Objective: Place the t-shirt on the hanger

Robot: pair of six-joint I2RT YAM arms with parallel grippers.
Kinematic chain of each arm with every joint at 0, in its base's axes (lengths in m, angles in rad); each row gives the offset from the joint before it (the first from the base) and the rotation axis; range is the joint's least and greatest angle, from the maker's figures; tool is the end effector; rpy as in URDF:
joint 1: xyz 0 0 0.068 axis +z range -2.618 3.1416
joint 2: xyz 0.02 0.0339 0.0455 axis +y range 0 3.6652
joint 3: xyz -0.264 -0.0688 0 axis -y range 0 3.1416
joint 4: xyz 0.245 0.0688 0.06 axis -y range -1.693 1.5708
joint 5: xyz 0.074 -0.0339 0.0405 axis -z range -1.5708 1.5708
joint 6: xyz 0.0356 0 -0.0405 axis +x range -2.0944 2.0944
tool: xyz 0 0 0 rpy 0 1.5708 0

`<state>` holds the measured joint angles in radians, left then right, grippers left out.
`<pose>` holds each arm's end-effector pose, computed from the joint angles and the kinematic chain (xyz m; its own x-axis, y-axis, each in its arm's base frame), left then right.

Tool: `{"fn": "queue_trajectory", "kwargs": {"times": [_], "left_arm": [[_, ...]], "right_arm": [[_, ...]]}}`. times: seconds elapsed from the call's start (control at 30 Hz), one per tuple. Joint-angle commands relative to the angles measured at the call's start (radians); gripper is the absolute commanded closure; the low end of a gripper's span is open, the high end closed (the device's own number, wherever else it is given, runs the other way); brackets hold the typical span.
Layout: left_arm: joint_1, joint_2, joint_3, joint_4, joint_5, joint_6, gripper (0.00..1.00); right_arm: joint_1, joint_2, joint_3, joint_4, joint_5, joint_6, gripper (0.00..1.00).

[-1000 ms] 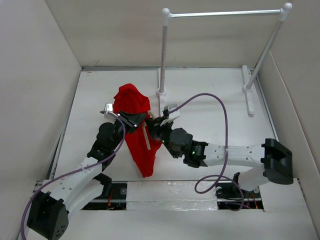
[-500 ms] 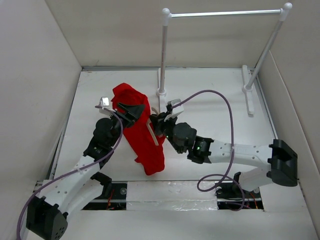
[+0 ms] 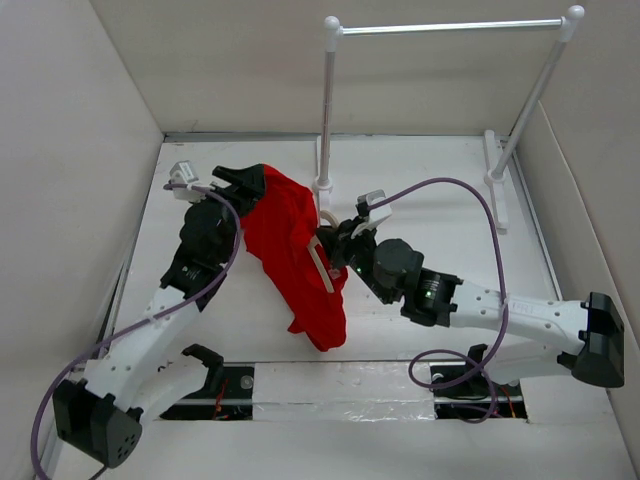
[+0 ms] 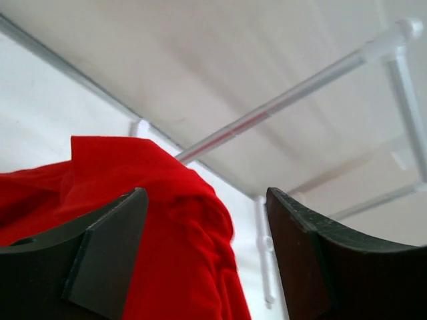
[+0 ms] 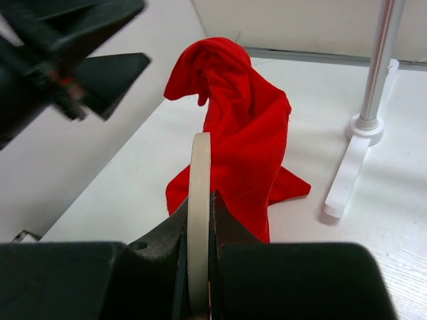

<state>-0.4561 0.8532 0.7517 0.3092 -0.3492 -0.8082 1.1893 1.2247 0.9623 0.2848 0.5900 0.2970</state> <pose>0.1861 -0.0778 0.3694 0.0460 -0.7793 -0.6249 0.2121 0.6189 -0.7562 0.1249 0.2582 0.3586 -0.1571 0.2615 -0.9523 -0.5419 0.7834 0.3045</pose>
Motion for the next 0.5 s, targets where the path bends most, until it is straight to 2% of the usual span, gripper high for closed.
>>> {"fn": "queue_trajectory", "kwargs": {"times": [0.0, 0.1, 0.27, 0.47], "left_arm": [[0.004, 0.084, 0.073, -0.002, -0.044, 0.038, 0.34], [0.004, 0.072, 0.071, -0.030, -0.021, -0.012, 0.41], [0.004, -0.109, -0.147, 0.021, -0.066, -0.117, 0.42], [0.004, -0.092, -0.129, -0.030, -0.099, -0.094, 0.47]], "right_arm": [[-0.005, -0.047, -0.002, 0.030, -0.019, 0.017, 1.00], [0.004, -0.071, -0.023, 0.031, -0.013, 0.027, 1.00], [0.004, -0.076, -0.028, 0.025, -0.015, 0.025, 1.00], [0.004, -0.063, -0.019, 0.034, -0.025, 0.028, 1.00]]}}
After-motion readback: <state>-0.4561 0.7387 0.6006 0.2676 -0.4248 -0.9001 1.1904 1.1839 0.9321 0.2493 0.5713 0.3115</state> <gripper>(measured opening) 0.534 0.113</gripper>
